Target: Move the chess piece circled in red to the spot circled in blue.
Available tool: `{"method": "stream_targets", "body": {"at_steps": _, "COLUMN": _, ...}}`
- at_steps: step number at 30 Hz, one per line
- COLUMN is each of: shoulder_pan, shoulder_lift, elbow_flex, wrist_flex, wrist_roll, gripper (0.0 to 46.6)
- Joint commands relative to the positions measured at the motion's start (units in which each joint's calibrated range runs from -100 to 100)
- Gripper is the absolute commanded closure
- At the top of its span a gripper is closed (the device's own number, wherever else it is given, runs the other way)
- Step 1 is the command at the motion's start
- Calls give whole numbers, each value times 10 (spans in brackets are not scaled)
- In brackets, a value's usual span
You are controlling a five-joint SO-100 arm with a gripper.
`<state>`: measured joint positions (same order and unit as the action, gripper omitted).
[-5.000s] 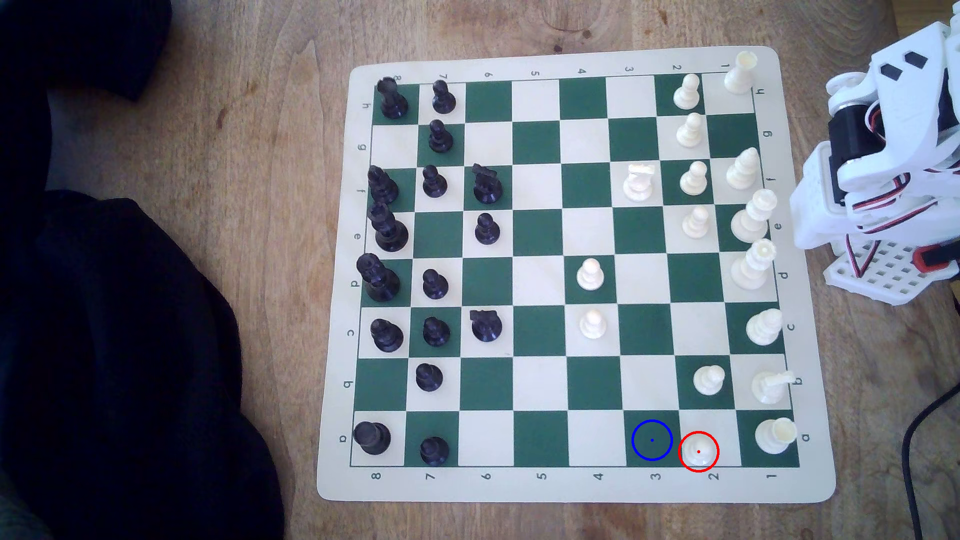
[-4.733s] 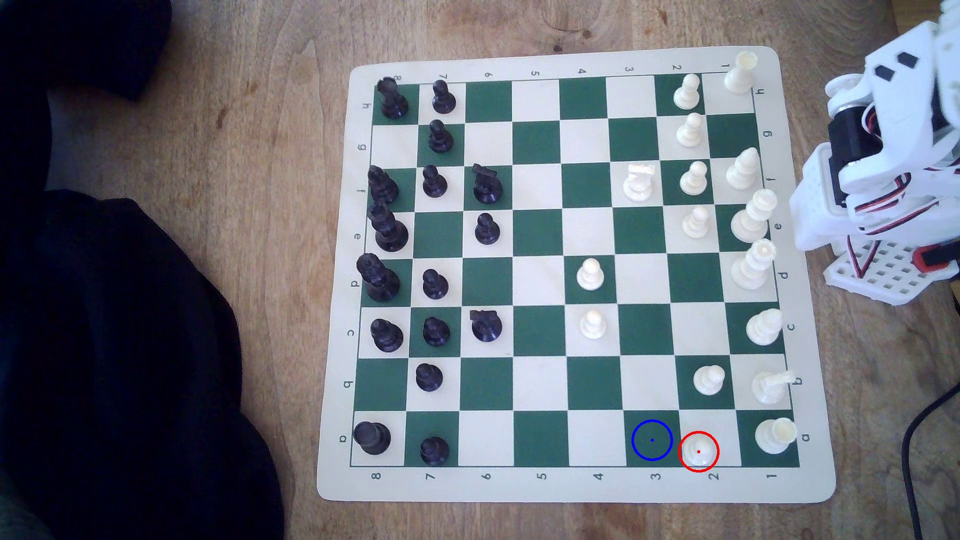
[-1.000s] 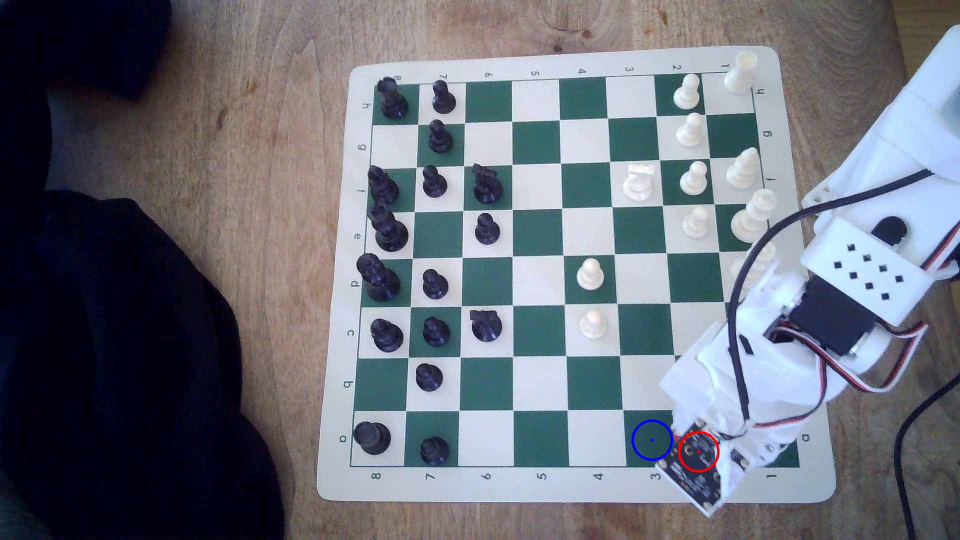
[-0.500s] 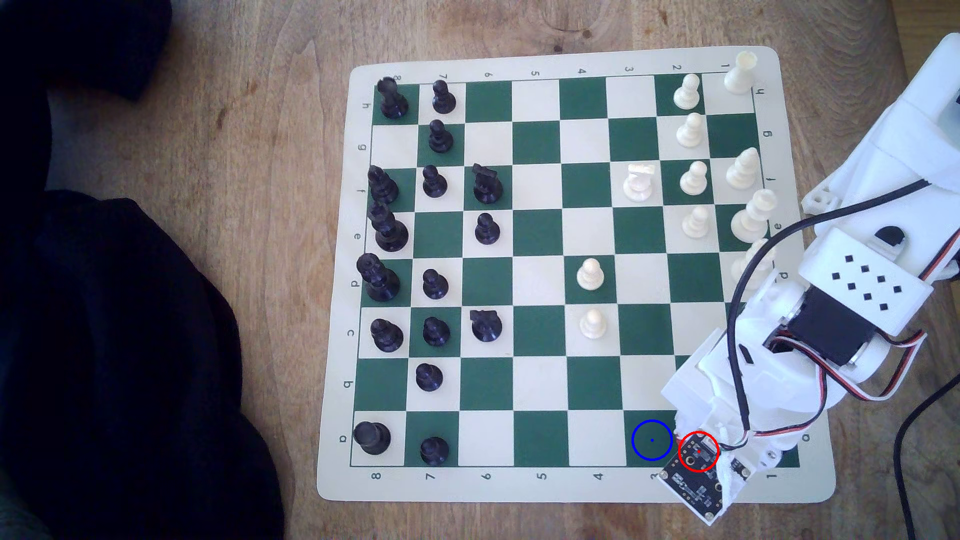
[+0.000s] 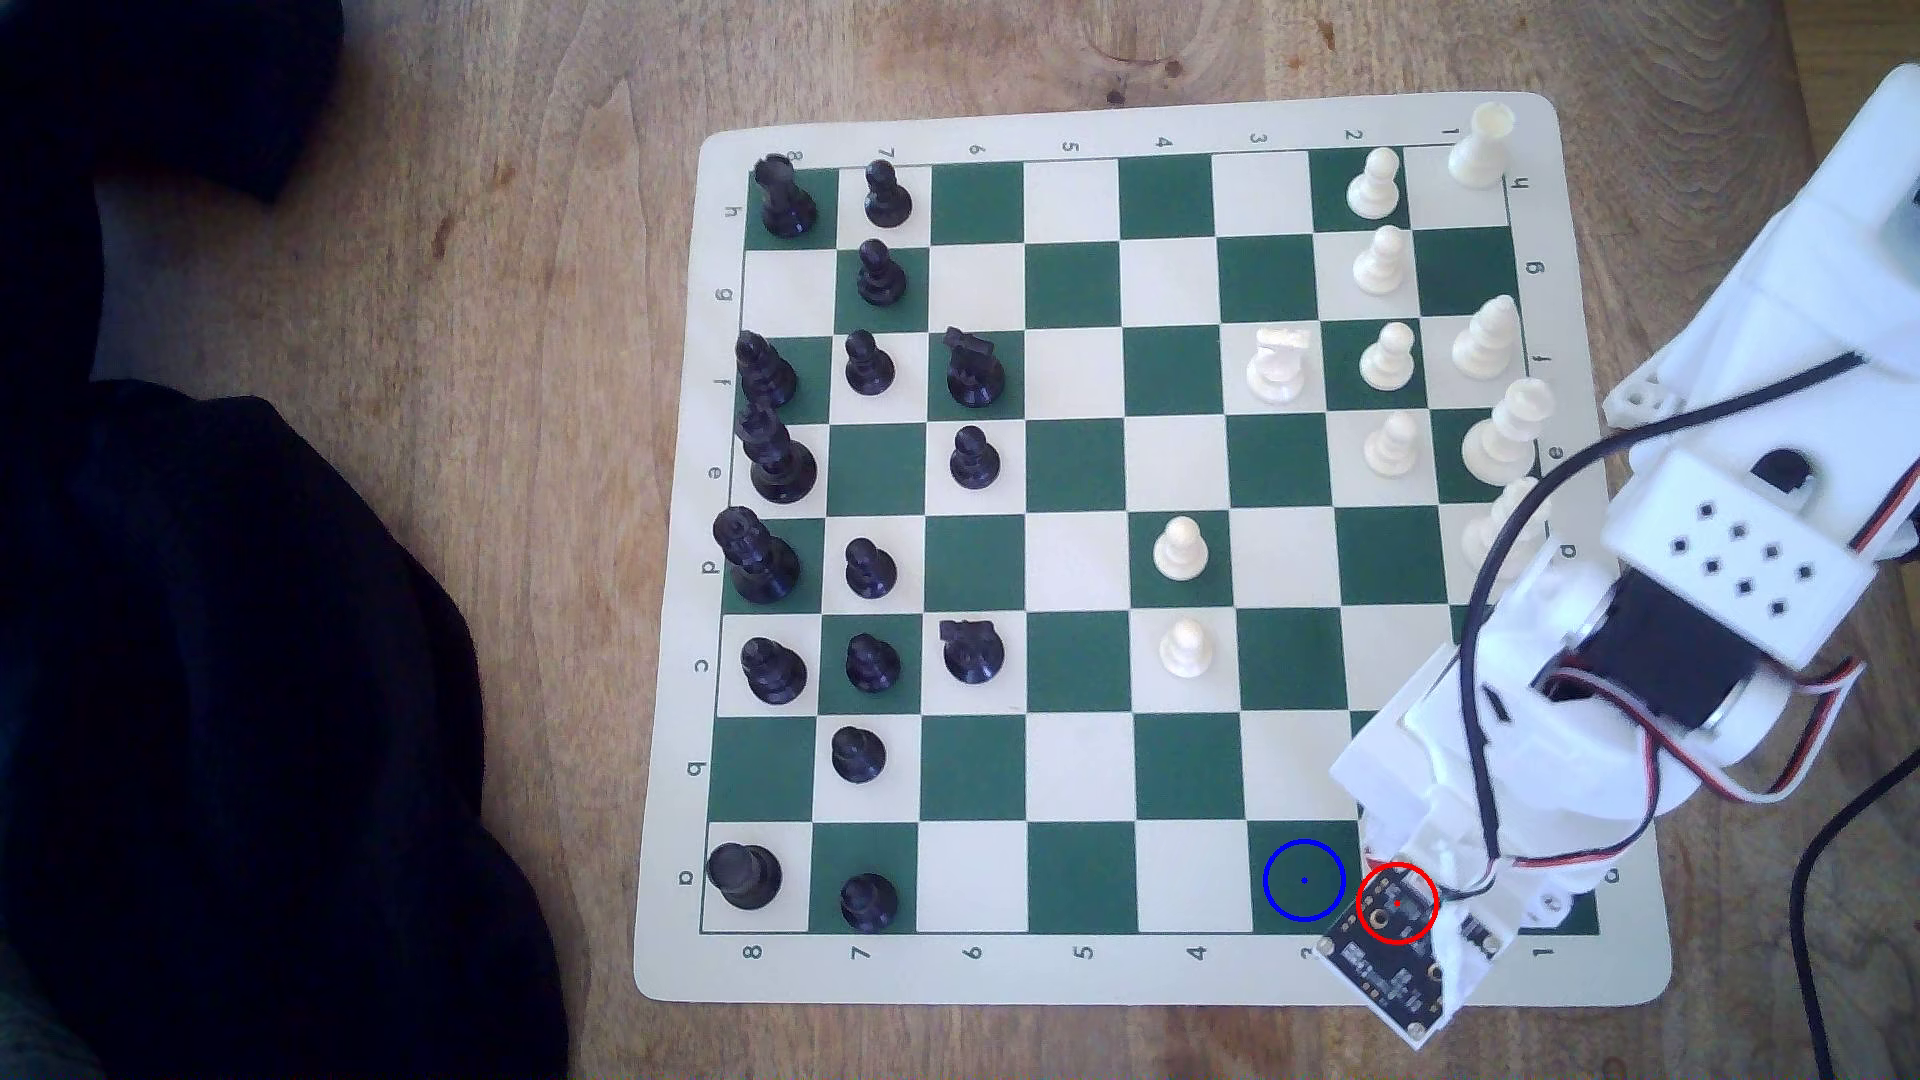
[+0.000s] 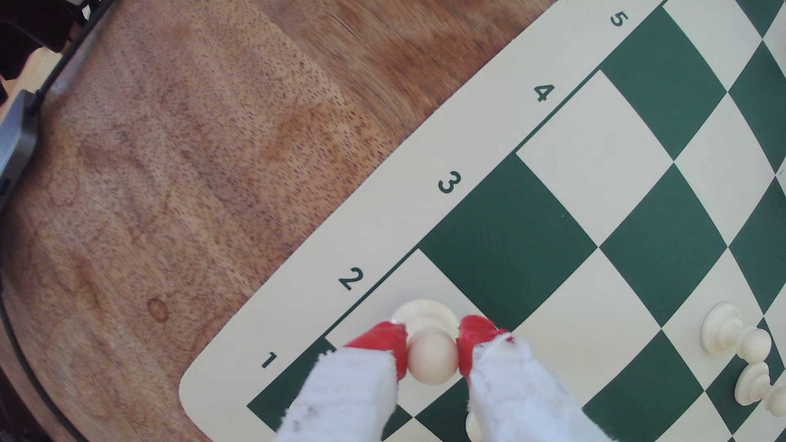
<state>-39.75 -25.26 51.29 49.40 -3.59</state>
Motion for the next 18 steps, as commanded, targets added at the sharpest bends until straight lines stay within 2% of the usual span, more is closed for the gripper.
{"method": "stream_targets", "body": {"at_steps": 1, "shoulder_pan": -1, "shoulder_lift": -61, "elbow_flex": -65, "wrist_flex": 14, "wrist_roll": -5, "gripper": 464}}
{"method": "stream_targets", "body": {"at_steps": 8, "shoulder_pan": 29, "shoulder_lift": -22, "elbow_flex": -70, "wrist_flex": -49, "wrist_roll": -5, "gripper": 464}}
{"method": "stream_targets", "body": {"at_steps": 18, "shoulder_pan": 68, "shoulder_lift": 57, "elbow_flex": -60, "wrist_flex": -94, "wrist_roll": 9, "gripper": 464}}
